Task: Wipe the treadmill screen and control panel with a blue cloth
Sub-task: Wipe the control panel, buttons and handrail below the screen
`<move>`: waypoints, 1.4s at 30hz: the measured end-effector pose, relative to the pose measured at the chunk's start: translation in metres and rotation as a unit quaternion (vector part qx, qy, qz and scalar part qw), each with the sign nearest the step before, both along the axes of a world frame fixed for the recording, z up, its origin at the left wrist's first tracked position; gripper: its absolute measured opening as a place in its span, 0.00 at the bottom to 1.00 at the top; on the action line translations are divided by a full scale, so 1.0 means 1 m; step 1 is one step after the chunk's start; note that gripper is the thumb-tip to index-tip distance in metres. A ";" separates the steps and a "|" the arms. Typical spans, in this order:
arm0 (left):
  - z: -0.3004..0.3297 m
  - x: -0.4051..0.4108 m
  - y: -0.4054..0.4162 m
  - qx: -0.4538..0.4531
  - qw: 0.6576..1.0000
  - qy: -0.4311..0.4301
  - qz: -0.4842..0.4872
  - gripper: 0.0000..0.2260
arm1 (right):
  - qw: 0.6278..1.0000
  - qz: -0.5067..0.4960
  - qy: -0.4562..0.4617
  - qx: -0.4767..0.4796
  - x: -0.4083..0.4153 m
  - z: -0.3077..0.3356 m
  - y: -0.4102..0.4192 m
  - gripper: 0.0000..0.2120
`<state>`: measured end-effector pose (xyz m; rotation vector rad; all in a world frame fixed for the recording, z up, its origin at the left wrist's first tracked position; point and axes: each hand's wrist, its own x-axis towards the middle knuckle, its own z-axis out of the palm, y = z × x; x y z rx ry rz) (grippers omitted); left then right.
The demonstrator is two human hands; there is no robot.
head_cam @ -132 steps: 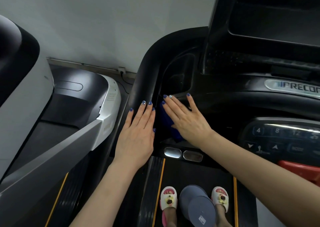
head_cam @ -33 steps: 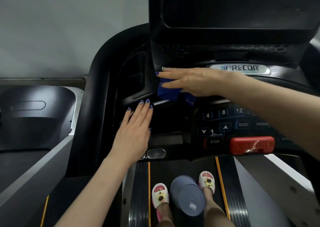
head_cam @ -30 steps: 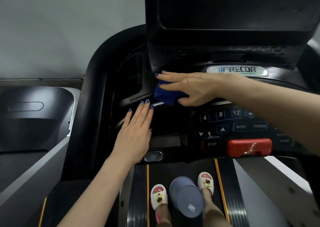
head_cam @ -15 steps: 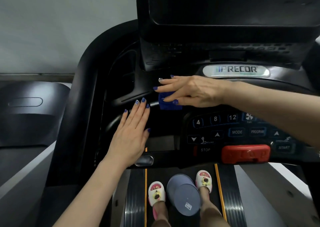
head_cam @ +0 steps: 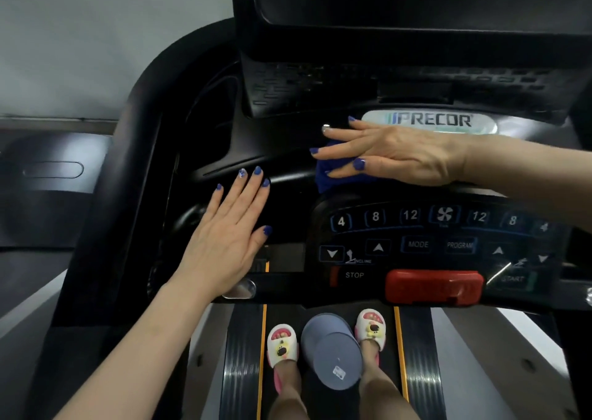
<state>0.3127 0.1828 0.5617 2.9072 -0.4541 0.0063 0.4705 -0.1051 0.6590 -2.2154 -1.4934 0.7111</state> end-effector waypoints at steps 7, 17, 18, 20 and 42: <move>0.000 -0.001 -0.003 0.020 1.000 0.015 0.015 0.28 | 1.000 0.012 -0.002 0.000 -0.004 0.001 -0.020 0.17; 0.023 0.004 -0.036 -0.008 1.000 0.017 0.016 0.29 | 1.000 -0.010 0.010 -0.009 -0.006 0.006 -0.053 0.18; 0.027 0.006 -0.042 -0.023 0.999 0.016 0.015 0.29 | 0.999 -0.027 0.023 -0.005 -0.005 0.008 -0.064 0.18; 0.033 0.010 -0.051 -0.067 0.997 0.019 0.023 0.28 | 0.998 -0.052 0.028 0.008 -0.006 0.007 -0.075 0.18; 0.083 0.042 -0.175 0.013 0.989 -0.017 -0.148 0.29 | 0.989 -0.097 -0.084 0.078 -0.004 -0.015 -0.175 0.20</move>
